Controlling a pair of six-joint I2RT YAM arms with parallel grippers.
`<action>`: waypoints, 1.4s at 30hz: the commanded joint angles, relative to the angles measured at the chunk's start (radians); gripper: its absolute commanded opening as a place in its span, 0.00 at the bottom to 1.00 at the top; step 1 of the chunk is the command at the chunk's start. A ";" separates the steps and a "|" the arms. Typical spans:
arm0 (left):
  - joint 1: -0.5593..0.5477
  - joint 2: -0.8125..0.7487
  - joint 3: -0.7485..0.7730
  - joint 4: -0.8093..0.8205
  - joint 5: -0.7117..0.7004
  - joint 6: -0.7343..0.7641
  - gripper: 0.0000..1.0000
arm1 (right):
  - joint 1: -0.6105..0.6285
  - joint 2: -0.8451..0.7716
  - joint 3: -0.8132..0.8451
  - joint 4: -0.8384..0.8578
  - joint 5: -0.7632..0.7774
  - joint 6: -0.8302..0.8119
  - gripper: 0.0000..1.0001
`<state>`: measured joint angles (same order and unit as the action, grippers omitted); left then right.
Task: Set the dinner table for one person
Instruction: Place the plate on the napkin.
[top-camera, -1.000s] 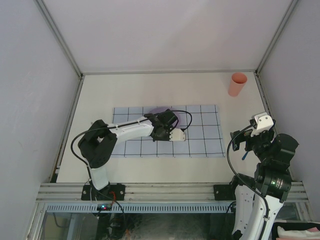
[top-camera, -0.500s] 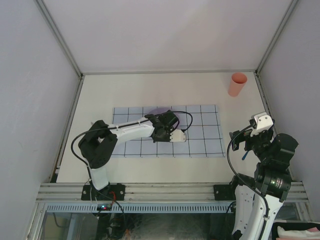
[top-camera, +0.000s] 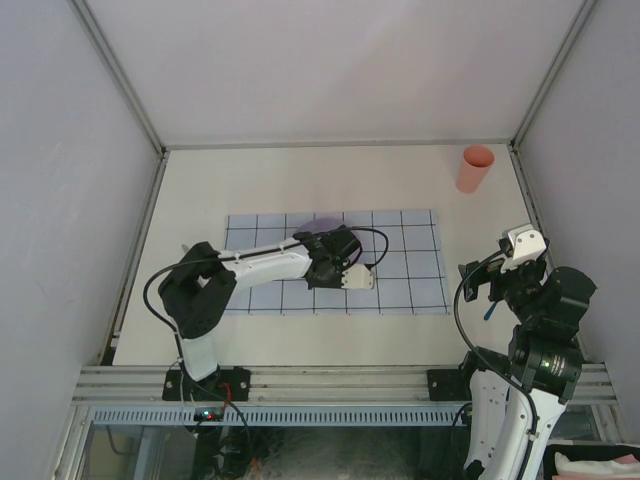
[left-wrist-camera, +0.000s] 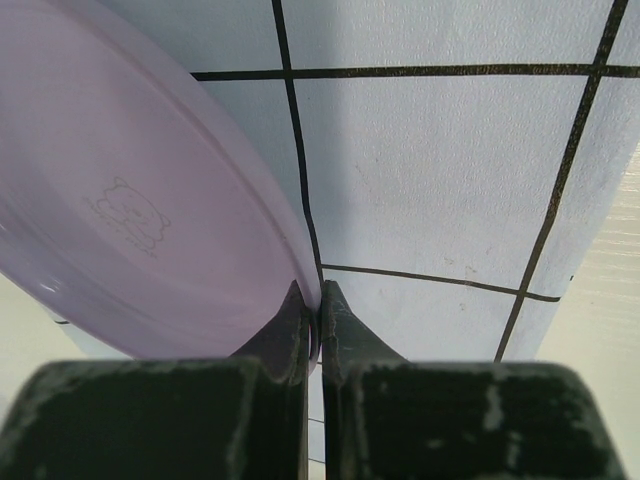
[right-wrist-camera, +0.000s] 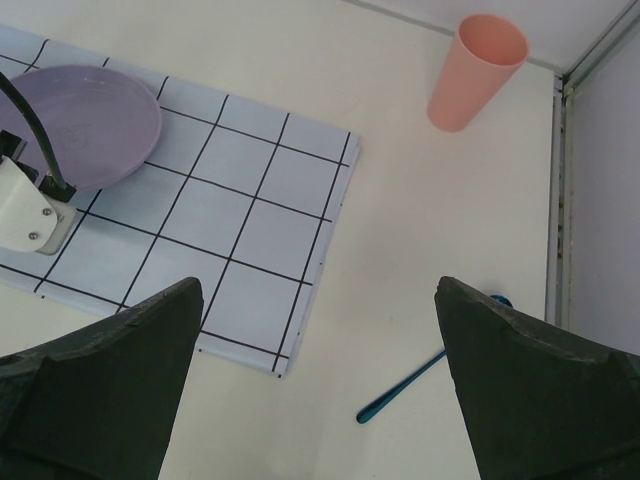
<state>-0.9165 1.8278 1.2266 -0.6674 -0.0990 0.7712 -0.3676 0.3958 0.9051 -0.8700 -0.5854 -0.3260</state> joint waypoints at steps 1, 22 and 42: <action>-0.008 0.023 0.003 -0.047 0.045 -0.004 0.00 | -0.007 -0.004 -0.001 0.037 -0.008 0.009 1.00; -0.039 0.082 0.066 -0.078 0.057 -0.010 0.00 | -0.007 -0.017 -0.020 0.038 -0.003 -0.004 1.00; -0.067 0.118 0.144 -0.120 0.037 -0.023 0.00 | -0.006 -0.030 -0.037 0.039 -0.012 -0.007 1.00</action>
<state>-0.9604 1.9270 1.3304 -0.7460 -0.1299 0.7532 -0.3676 0.3775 0.8738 -0.8635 -0.5850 -0.3275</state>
